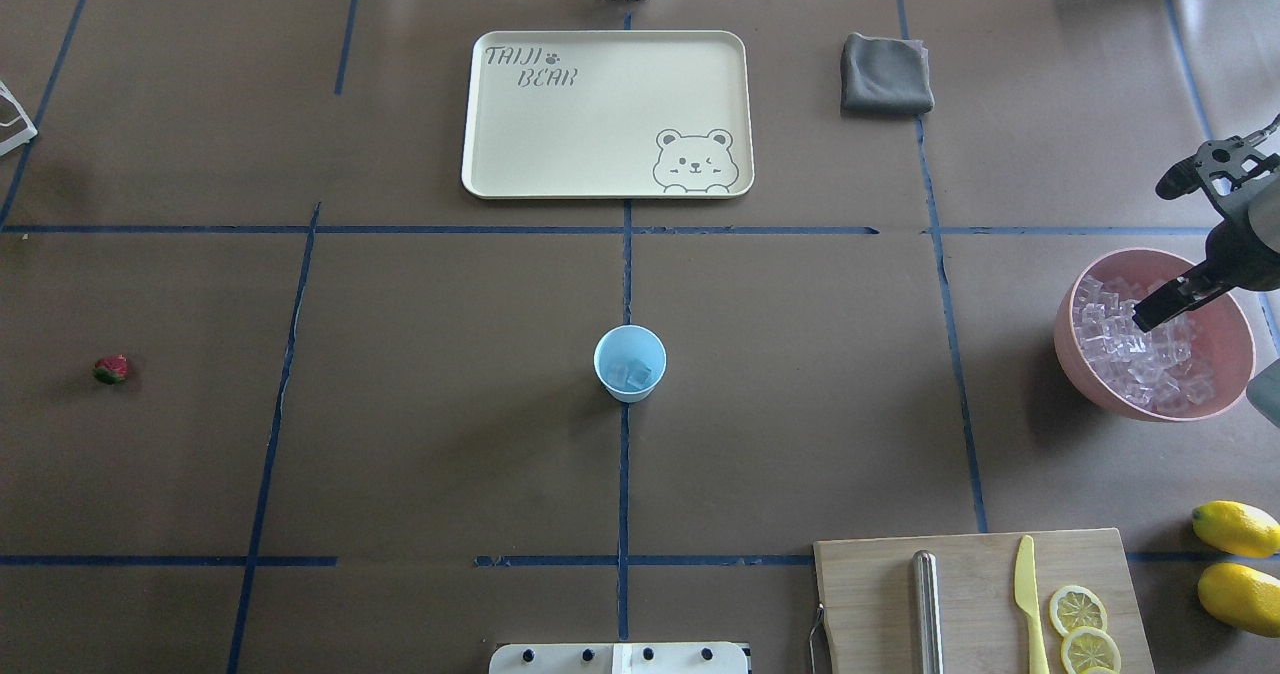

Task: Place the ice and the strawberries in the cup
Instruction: 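Lower the right gripper into the bowl to grasp a third ice cube, then close the right gripper on an ice cube and lift it from the bowl, then carry the ice cube with the right gripper over the blue cup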

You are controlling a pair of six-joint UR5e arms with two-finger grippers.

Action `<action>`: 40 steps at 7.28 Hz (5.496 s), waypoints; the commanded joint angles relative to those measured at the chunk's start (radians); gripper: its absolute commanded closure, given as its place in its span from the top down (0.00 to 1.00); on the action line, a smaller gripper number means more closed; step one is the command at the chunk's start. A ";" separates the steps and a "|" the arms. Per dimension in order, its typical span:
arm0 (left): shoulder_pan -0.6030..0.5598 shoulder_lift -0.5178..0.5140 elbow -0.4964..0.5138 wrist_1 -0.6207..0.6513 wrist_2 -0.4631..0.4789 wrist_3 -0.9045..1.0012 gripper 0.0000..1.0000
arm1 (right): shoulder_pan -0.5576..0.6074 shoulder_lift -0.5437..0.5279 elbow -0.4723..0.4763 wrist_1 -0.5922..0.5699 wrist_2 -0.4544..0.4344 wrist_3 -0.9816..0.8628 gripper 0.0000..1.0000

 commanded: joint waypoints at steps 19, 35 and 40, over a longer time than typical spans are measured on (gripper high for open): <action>0.002 0.000 0.003 0.000 0.000 0.000 1.00 | -0.005 -0.075 -0.082 0.335 -0.005 0.196 0.92; 0.003 0.000 -0.002 0.003 -0.002 0.000 1.00 | 0.098 0.018 0.116 0.146 0.009 0.218 0.00; 0.003 0.000 -0.002 0.008 -0.002 0.000 1.00 | -0.235 0.462 0.110 -0.103 -0.153 0.726 0.00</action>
